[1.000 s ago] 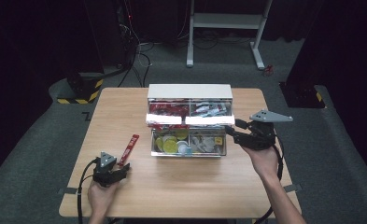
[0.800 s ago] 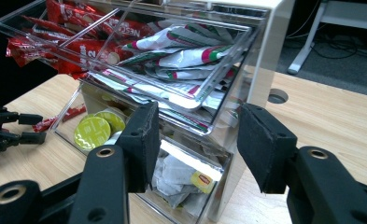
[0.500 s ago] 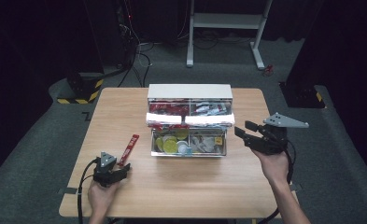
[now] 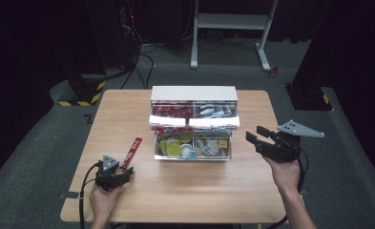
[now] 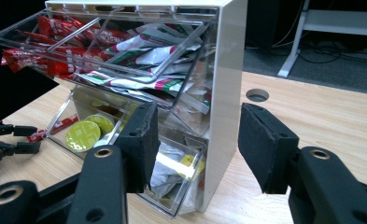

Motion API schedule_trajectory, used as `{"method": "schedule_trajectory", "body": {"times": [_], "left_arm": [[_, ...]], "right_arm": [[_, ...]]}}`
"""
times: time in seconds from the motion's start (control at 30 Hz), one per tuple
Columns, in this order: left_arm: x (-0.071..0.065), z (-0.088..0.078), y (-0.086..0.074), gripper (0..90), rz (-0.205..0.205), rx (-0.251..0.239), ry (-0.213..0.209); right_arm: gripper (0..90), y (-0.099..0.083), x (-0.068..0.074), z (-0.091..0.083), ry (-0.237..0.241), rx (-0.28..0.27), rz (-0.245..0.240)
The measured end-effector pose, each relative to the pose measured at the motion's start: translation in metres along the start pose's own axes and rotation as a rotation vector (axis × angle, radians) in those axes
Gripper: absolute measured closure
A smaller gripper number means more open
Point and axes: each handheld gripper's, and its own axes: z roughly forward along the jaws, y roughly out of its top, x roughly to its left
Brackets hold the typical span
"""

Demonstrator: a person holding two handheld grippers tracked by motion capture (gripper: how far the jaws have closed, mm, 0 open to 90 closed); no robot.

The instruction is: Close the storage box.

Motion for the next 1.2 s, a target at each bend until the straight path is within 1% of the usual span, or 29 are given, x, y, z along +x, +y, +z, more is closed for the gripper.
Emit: {"method": "schedule_trajectory", "body": {"times": [0.07, 0.2, 0.33, 0.4, 0.43, 0.47, 0.7, 0.73, 0.8, 0.87, 0.93, 1.2], "left_arm": [[0.0, 0.0, 0.0, 35.4, 0.0, 0.0, 0.0], [0.0, 0.0, 0.0, 35.5, -0.001, 0.002, 0.0], [0.0, 0.0, 0.0, 35.4, -0.001, 0.002, 0.0], [0.0, 0.0, 0.0, 35.4, -0.001, 0.002, -0.001], [0.0, 0.0, 0.0, 35.4, -0.001, 0.002, 0.001], [0.0, 0.0, 0.0, 35.4, -0.001, 0.002, 0.001], [0.0, 0.0, 0.0, 35.4, -0.002, 0.002, 0.001], [0.0, 0.0, 0.0, 35.4, -0.002, 0.002, 0.001], [0.0, 0.0, 0.0, 35.4, -0.002, 0.001, 0.001], [0.0, 0.0, 0.0, 35.4, -0.002, 0.002, 0.001], [0.0, 0.0, 0.0, 35.4, -0.002, 0.002, 0.001], [0.0, 0.0, 0.0, 35.4, -0.002, 0.002, 0.001]], "right_arm": [[46.2, -0.002, -0.002, -0.002, 0.01, -0.009, 0.012], [45.7, -0.007, -0.004, -0.007, 0.009, -0.035, 0.025], [45.2, -0.012, -0.007, -0.011, -0.003, -0.047, 0.036], [45.1, -0.016, -0.008, -0.012, 0.0, -0.055, 0.045], [45.1, -0.018, -0.008, -0.012, -0.005, -0.058, 0.042], [45.1, -0.02, -0.008, -0.012, -0.012, -0.057, 0.037], [45.3, -0.032, -0.01, -0.012, -0.043, -0.055, 0.048], [45.6, -0.034, -0.01, -0.012, -0.05, -0.055, 0.048], [46.7, -0.04, -0.011, -0.012, -0.083, -0.057, 0.046], [47.0, -0.044, -0.012, -0.011, -0.093, -0.05, 0.053], [47.4, -0.049, -0.012, -0.008, -0.105, -0.04, 0.05], [47.7, -0.059, -0.013, -0.003, -0.11, -0.031, 0.057]]}}
